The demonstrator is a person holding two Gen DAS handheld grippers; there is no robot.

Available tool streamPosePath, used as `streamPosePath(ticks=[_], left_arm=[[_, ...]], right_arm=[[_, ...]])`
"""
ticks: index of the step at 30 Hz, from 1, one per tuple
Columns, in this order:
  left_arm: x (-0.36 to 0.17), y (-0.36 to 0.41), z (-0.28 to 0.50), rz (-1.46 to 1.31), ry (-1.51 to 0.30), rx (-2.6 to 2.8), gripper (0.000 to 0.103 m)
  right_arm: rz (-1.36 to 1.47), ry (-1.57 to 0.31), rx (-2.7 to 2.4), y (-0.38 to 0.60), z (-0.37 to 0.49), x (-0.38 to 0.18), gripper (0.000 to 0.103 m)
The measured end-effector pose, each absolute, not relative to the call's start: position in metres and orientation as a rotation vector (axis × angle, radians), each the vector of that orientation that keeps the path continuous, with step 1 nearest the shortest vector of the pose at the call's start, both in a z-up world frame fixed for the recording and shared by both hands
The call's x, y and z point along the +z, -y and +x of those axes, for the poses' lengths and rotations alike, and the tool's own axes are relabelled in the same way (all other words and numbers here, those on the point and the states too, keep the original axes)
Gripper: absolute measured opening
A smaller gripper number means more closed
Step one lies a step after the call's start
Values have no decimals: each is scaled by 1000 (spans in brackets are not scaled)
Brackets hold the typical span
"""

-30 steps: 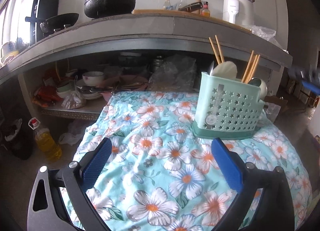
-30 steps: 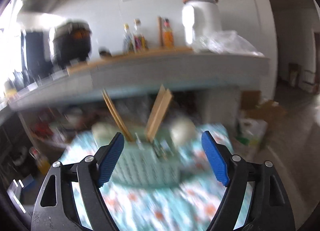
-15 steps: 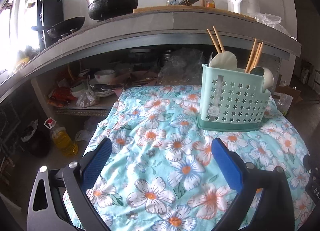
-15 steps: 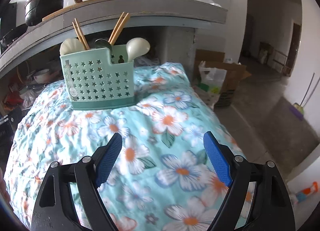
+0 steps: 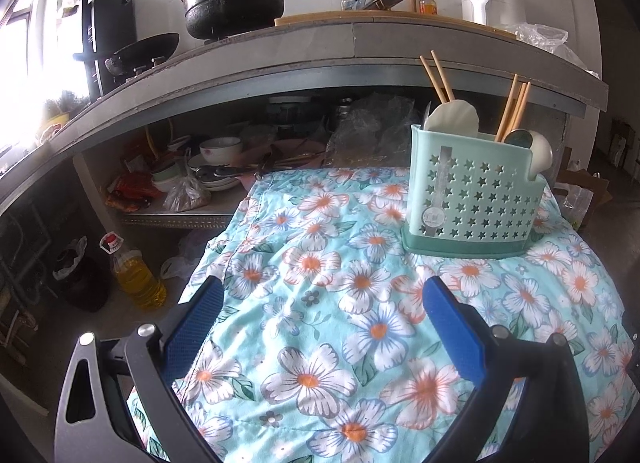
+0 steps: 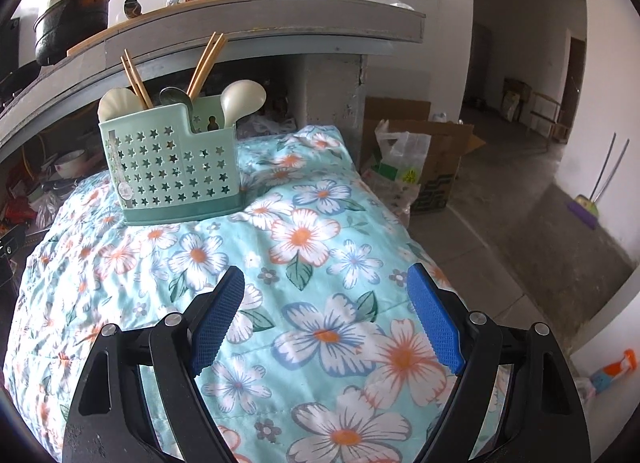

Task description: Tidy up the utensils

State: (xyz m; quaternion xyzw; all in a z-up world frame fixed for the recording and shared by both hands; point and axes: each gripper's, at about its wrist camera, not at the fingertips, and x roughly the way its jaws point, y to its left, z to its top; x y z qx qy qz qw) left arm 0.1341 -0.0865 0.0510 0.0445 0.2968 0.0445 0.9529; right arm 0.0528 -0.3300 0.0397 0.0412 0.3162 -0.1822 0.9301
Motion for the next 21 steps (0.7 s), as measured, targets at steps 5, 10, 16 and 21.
streamPosePath(ticks=[5, 10, 16, 21], left_arm=[[50, 87, 134, 86, -618, 78, 97], [50, 87, 134, 83, -623, 75, 97], [49, 86, 134, 79, -627, 75, 97], [49, 85, 134, 79, -627, 79, 97]], right_arm=[[76, -636, -362, 327, 53, 42, 79], [68, -636, -356, 326, 54, 43, 79], [66, -633, -350, 324, 55, 44, 79], [69, -631, -346, 323, 54, 44, 79]])
